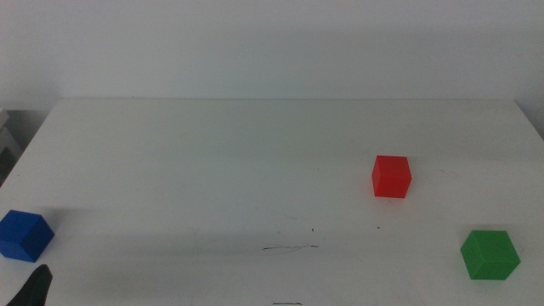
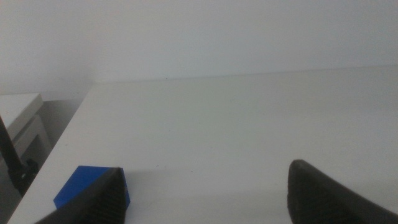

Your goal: Stack red cubes first, then green, then blue cubes in a specific spot.

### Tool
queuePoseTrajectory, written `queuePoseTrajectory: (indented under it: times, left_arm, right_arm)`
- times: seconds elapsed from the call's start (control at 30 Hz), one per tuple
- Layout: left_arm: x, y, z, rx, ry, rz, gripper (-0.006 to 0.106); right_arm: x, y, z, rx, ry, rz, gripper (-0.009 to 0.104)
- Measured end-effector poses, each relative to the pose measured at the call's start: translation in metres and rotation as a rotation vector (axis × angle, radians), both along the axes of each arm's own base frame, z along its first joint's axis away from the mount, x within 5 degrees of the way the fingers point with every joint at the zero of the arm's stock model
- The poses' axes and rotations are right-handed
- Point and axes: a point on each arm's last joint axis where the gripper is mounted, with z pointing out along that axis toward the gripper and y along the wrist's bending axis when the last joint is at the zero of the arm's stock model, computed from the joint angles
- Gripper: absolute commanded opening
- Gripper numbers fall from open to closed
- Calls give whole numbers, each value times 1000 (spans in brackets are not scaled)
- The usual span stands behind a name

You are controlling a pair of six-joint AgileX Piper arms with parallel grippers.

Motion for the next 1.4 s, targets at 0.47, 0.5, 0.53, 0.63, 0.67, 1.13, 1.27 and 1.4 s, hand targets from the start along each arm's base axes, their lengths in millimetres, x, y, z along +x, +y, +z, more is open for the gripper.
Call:
queuePoseTrajectory:
  times: [0.47, 0.5, 0.53, 0.63, 0.67, 1.13, 1.27, 1.4]
  left_arm:
    - [0, 0, 0, 0, 0, 0, 87]
    - [0, 0, 0, 0, 0, 0, 87]
    - [0, 0, 0, 0, 0, 0, 87]
    - [0, 0, 0, 0, 0, 0, 87]
    - [0, 0, 0, 0, 0, 0, 87]
    - [0, 0, 0, 0, 0, 0, 87]
    - [0, 0, 0, 0, 0, 0, 87]
    - [0, 0, 0, 0, 0, 0, 87]
  right_arm:
    - [82, 61, 7, -23, 227, 63, 94]
    - [88, 66, 6, -31, 234, 63, 94]
    - [97, 72, 7, -45, 230, 64, 94]
    - [114, 91, 9, -60, 225, 99, 94]
    - [120, 97, 9, -59, 224, 109, 94]
    - [195, 136, -31, -108, 306, 120, 94]
    - [205, 140, -47, -126, 342, 119, 94]
    - [214, 136, -56, -128, 364, 100, 94]
